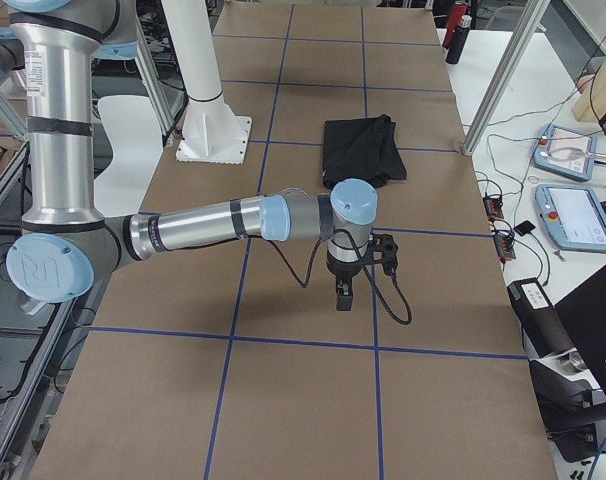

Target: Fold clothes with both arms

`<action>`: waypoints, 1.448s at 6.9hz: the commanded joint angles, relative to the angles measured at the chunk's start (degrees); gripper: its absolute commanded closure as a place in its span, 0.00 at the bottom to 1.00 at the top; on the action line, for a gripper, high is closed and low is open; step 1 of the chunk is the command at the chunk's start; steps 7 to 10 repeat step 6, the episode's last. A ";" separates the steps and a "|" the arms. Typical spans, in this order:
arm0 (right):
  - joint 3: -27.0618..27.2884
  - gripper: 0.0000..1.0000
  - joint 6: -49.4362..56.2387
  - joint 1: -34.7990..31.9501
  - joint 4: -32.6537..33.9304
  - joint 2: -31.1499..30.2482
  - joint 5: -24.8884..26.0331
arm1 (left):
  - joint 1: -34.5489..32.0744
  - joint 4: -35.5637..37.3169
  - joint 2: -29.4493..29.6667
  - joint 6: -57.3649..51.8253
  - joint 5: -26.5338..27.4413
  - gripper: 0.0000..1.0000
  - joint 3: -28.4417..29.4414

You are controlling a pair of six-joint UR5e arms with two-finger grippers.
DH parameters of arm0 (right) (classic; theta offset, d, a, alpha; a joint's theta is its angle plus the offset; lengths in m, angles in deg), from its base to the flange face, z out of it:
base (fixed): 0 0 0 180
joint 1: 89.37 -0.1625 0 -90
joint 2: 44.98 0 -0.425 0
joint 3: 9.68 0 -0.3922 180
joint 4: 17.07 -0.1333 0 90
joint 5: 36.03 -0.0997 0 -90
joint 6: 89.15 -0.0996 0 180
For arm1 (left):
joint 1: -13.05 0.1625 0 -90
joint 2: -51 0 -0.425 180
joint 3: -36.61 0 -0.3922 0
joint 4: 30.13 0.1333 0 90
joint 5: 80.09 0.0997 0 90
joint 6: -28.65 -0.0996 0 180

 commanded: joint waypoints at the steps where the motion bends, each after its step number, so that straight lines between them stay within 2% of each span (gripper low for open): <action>1: -0.02 0.00 0.06 -0.04 0.04 -0.56 -0.61 | -0.32 -0.23 2.41 0.02 0.10 0.00 2.85; 3: -1.07 0.00 -0.12 -0.04 0.04 -2.04 -0.09 | -0.32 -0.57 2.07 -0.07 -0.69 0.00 9.25; 10: -1.25 0.00 -0.30 -0.04 0.04 -2.41 -0.18 | -0.32 -0.31 3.11 -0.07 -0.60 0.00 9.11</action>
